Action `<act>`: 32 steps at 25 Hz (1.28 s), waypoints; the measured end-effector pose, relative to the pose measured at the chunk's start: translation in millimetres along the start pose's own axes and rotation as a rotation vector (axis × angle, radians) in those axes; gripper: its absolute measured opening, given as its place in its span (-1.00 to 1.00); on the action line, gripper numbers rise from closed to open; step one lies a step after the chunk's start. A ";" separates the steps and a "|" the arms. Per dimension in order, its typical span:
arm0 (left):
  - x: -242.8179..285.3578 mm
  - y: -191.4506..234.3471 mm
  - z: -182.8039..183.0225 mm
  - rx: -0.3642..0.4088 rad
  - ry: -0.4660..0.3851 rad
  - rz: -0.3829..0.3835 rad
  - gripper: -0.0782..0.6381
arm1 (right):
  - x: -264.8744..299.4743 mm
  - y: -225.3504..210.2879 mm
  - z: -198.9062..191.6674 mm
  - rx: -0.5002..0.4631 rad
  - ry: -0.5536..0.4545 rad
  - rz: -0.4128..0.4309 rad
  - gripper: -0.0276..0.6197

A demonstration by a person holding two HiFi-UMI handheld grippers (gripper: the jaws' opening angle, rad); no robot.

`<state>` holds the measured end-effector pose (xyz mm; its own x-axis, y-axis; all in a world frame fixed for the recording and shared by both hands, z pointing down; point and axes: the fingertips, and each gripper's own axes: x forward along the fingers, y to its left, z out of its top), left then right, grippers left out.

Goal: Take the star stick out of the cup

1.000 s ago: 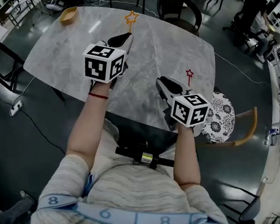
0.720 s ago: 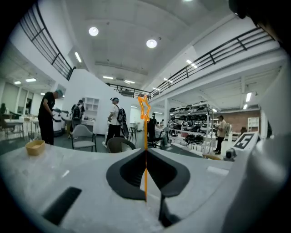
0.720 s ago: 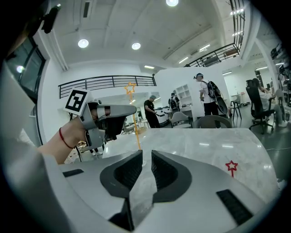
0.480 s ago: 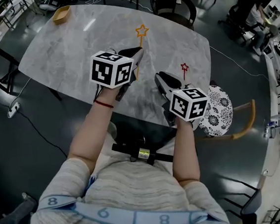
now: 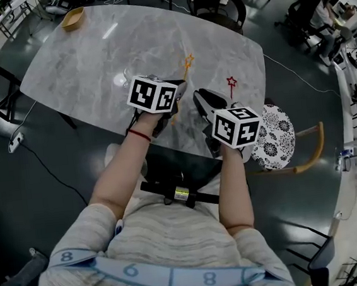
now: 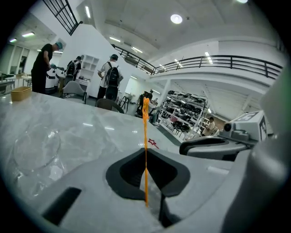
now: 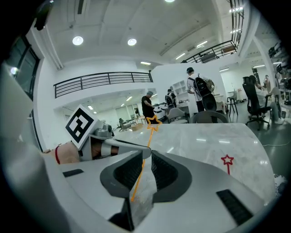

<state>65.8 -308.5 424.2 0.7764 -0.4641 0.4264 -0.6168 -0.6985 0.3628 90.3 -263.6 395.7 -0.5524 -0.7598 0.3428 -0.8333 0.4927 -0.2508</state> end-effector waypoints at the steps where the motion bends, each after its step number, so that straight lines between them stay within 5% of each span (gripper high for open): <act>1: 2.6 1.0 -2.4 0.006 0.008 0.006 -0.73 | -0.2 -0.5 0.4 0.001 -0.002 -0.001 -0.78; 6: 10.3 7.6 -9.7 0.069 0.027 0.047 -0.69 | -1.2 -3.3 0.9 0.005 -0.009 -0.011 -0.78; 8: 11.2 9.3 -9.5 0.086 0.016 0.053 -0.42 | -1.1 -4.0 0.9 0.005 -0.014 -0.014 -0.78; 11: 8.1 9.4 -5.7 0.121 -0.014 0.066 -0.36 | -2.8 -4.6 1.8 0.004 -0.023 -0.020 -0.78; 21: -27.2 -13.0 13.0 0.180 -0.163 0.058 -0.38 | -15.7 2.8 8.8 -0.038 -0.055 -0.030 -0.78; 32: -68.1 -57.6 -2.3 0.232 -0.252 -0.006 -0.70 | -43.8 22.5 2.1 -0.086 -0.126 -0.019 -0.79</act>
<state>48.2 -235.4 376.2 0.8052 -0.5597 0.1962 -0.5890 -0.7934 0.1537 95.8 -220.1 373.1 -0.5337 -0.8139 0.2296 -0.8455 0.5080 -0.1645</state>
